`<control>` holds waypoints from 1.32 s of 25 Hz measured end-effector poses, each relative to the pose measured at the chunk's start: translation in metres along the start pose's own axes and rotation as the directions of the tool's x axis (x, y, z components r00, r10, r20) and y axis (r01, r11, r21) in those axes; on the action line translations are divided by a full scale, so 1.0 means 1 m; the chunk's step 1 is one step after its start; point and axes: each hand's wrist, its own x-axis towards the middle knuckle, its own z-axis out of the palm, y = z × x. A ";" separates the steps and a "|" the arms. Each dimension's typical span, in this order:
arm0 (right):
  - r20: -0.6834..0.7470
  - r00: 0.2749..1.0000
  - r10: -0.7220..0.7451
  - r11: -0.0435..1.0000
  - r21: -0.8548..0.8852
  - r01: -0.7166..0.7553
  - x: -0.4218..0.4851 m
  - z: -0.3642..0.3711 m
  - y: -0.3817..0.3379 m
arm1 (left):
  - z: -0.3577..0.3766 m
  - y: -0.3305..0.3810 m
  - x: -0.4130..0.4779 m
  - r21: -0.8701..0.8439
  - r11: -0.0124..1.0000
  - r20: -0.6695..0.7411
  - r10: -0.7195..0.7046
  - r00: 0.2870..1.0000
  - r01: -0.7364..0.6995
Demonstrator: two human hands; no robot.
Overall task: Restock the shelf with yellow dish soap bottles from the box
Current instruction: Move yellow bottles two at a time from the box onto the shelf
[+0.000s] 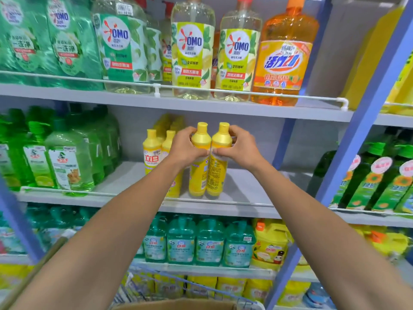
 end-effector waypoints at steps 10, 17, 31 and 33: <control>0.011 0.985 0.174 0.959 0.226 -0.172 -0.008 0.039 0.073 | 0.038 -0.046 0.000 -0.114 0.992 0.010 -0.054 0.999 0.054; -0.136 0.934 0.330 0.880 0.401 -0.253 -0.042 0.078 0.087 | 0.052 -0.077 -0.022 -0.256 0.964 -0.024 -0.081 0.996 0.072; -0.072 0.960 0.270 0.889 0.401 -0.220 -0.058 0.070 0.095 | 0.056 -0.097 -0.034 -0.153 0.985 0.022 -0.075 0.997 0.077; -0.104 0.952 0.287 0.893 0.389 -0.226 -0.060 0.073 0.091 | 0.056 -0.096 -0.033 -0.129 0.988 0.012 -0.078 0.997 0.079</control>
